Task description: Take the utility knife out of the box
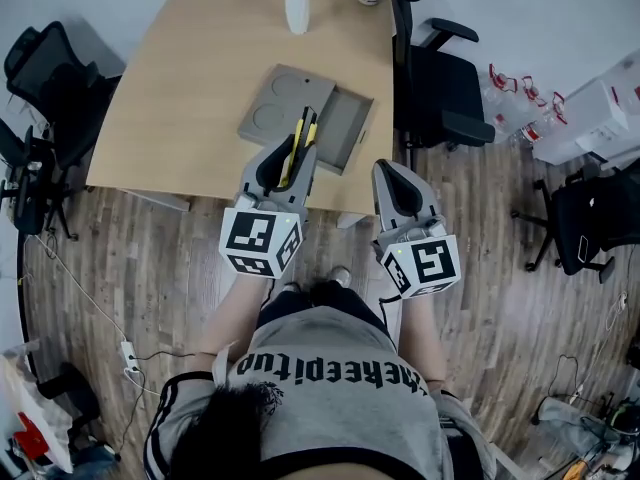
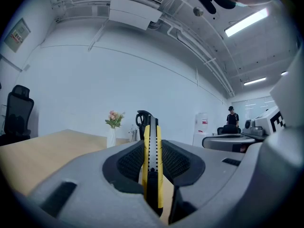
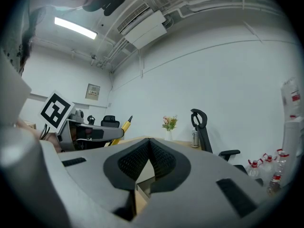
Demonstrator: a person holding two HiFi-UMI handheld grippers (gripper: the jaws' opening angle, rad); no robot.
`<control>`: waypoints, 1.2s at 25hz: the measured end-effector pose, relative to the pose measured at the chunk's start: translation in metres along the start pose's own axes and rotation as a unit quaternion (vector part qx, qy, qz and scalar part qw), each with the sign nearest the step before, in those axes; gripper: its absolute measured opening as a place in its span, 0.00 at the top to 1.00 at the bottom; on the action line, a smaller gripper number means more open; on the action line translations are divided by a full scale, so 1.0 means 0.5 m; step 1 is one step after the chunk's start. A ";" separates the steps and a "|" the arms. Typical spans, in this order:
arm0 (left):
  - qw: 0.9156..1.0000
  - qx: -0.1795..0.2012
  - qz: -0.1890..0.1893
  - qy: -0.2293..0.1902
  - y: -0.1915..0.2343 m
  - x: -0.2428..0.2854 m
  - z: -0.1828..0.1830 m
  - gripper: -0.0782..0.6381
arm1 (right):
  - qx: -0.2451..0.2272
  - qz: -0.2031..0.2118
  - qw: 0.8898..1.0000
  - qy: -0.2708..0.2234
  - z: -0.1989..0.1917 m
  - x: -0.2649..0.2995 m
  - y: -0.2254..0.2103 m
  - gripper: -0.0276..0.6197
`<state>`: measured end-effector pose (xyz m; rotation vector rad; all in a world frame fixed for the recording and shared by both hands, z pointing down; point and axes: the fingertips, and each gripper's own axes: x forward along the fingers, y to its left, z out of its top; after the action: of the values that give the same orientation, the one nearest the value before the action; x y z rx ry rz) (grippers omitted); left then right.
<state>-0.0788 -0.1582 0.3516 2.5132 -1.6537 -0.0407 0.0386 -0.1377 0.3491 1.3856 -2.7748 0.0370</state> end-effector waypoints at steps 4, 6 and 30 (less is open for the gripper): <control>1.000 -0.004 -0.008 -0.013 0.021 -0.038 0.019 0.72 | -0.003 -0.012 1.000 -0.003 0.014 -0.005 0.037 0.95; 1.000 -0.004 -0.013 -0.021 0.028 -0.056 0.029 0.72 | -0.007 -0.019 1.000 -0.003 0.020 -0.010 0.053 0.95; 0.996 -0.005 -0.063 -0.068 0.044 -0.257 0.066 0.72 | -0.031 -0.087 0.996 -0.019 0.052 -0.127 0.220 0.95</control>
<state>-0.1533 -0.0524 0.3150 2.6574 -1.5328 -0.2361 -0.0120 -0.0216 0.3198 1.6208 -2.6480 -0.0794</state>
